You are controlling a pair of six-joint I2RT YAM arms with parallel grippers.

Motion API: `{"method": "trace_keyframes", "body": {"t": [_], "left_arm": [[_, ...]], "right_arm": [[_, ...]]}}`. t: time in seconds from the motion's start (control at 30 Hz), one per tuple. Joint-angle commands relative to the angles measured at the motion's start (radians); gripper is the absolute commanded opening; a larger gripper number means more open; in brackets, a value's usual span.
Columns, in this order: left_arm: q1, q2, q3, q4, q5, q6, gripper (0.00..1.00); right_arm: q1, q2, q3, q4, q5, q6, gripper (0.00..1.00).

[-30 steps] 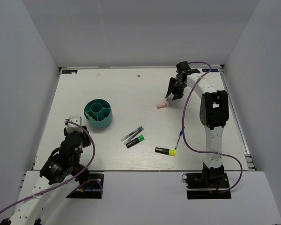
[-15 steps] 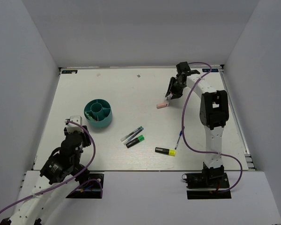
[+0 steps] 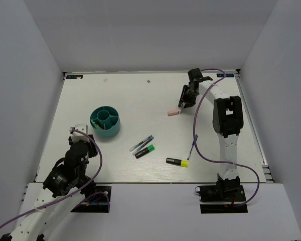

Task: Sort the stationery into containers
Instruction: Pick up the stapler from the center of the board.

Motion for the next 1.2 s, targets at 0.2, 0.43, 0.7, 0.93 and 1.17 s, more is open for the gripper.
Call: {"method": "trace_keyframes", "body": {"t": [0.2,0.43,0.7,0.93,1.17], "left_arm": [[0.006,0.007,-0.008,0.01,-0.008,0.005,0.56],[0.004,0.004,-0.008,0.01,-0.007,0.005,0.56],[0.004,-0.005,-0.009,0.01,-0.014,0.002,0.56],[0.003,-0.032,-0.009,0.007,-0.06,-0.01,0.56],[0.004,-0.105,-0.018,0.001,-0.164,-0.032,0.56]], "right_arm": [[-0.001,0.039,-0.004,0.015,0.005,-0.006,0.3],[0.0,-0.005,-0.016,0.021,-0.032,-0.026,0.01],[0.025,-0.096,0.067,-0.013,-0.187,-0.191,0.0],[0.131,-0.182,0.27,-0.099,-0.282,-0.622,0.0],[0.36,-0.301,0.223,0.063,-0.23,-0.864,0.0]]}}
